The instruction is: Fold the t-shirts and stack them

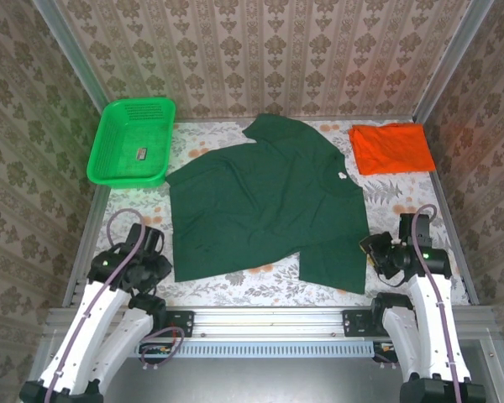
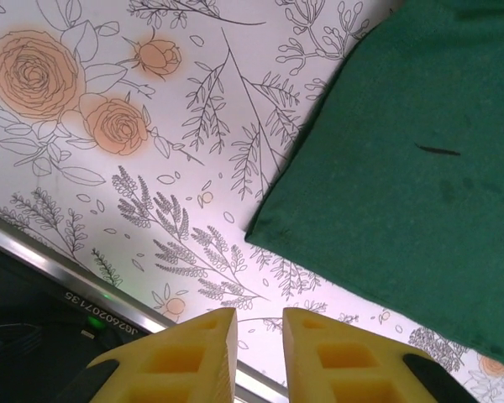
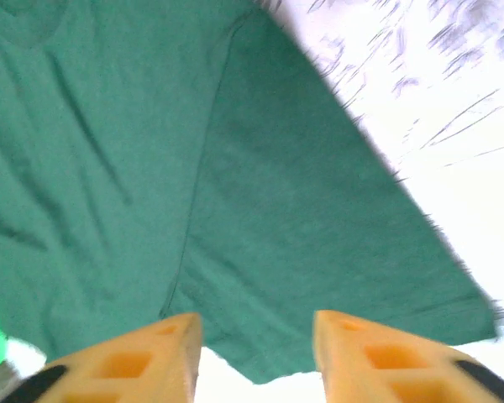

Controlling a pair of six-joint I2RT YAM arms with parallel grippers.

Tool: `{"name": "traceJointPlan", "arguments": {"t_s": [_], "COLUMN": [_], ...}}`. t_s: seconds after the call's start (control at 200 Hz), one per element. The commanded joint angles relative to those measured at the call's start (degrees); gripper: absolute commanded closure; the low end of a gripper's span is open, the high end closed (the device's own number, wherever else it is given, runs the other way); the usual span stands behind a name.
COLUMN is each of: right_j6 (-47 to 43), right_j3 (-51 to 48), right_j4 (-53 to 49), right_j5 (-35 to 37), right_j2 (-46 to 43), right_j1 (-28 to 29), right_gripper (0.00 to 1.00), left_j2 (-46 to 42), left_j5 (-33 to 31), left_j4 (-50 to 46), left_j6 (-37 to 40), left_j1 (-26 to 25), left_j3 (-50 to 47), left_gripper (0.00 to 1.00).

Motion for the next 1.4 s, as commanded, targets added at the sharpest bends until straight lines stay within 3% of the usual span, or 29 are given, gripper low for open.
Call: {"name": "traceJointPlan", "arguments": {"t_s": [0.0,0.115,0.22,0.36,0.435,0.6,0.825,1.075,1.395], "right_j6": [1.5,1.3,-2.0,-14.2,-18.0,-19.3,-20.3,-16.3,-8.9], "right_j3": [4.7,4.0,8.2,25.9,34.2,51.1,81.2,98.0,102.8], "right_j4": [-1.4,13.1,21.8,17.8,16.5,18.6,13.0,7.4,9.1], "right_j5": [11.3,6.2,3.8,2.0,4.7,4.9,5.9,8.1,8.1], "right_j2": [-0.9,3.9,18.4,45.7,56.3,73.8,97.5,111.9,116.6], "right_j1": [-0.7,0.3,6.8,15.8,18.6,19.5,20.1,18.5,13.1], "right_gripper": [0.51,0.59,0.61,0.64,0.63,0.6,0.59,0.6,0.61], "left_j2": [7.6,19.2,30.9,47.1,55.1,68.8,82.5,91.4,105.3], "left_j5": [1.5,3.3,4.2,4.9,4.7,2.8,-0.2,-2.8,-3.6], "left_j4": [7.4,14.5,19.9,23.8,25.4,25.8,22.3,19.6,13.9], "left_j6": [6.7,11.7,15.4,18.5,19.3,19.8,21.6,24.6,29.3], "left_j1": [0.8,0.8,0.9,-1.0,-1.9,-1.1,-0.1,1.3,2.5], "left_j3": [3.2,8.5,14.4,24.3,28.5,38.5,50.8,59.5,78.8], "left_gripper": [0.76,0.73,0.69,0.69,0.69,0.66,0.66,0.66,0.66]}}
